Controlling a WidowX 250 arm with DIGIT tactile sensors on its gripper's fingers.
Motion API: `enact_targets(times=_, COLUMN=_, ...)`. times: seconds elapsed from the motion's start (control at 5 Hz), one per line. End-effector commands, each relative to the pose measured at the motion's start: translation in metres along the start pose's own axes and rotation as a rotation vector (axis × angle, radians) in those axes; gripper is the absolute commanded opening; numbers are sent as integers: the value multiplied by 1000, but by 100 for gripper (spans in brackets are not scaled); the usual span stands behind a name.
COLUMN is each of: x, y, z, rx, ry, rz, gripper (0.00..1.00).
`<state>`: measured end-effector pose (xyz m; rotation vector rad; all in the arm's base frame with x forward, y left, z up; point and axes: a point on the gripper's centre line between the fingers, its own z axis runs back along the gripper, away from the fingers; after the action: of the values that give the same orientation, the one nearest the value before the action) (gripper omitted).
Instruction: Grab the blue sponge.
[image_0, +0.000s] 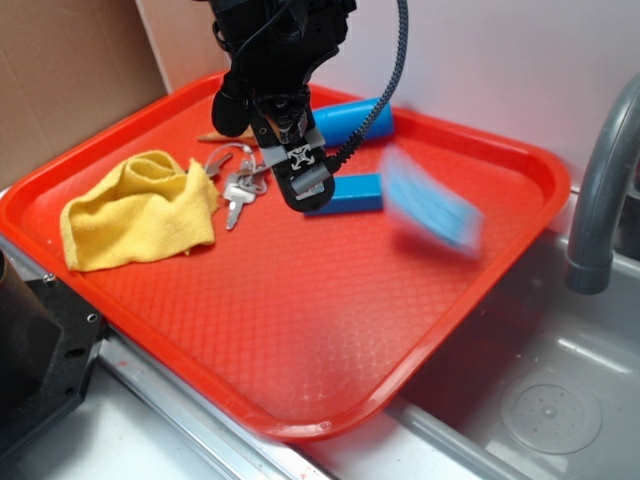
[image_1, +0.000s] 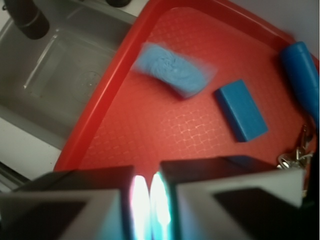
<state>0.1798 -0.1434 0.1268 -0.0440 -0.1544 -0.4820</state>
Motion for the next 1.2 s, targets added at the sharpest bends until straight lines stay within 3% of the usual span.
enact_targets(times=0.0, x=2, y=2, z=9, rx=86, ry=-23, rz=152, gripper=100)
enact_targets(times=0.2, x=10, y=12, z=-6, rx=148, ry=19, rz=182, gripper=100)
enact_targets(times=0.4, x=23, y=29, z=-9, rx=158, ry=-65, rz=120, gripper=100)
enact_targets(times=0.6, x=33, y=35, z=-25, rx=143, ry=-47, rz=139, gripper=100)
enact_targets(times=0.8, x=46, y=13, z=-17, rx=152, ry=108, rz=380, gripper=100)
enact_targets(times=1.0, x=46, y=13, z=-17, rx=152, ry=108, rz=380, gripper=100)
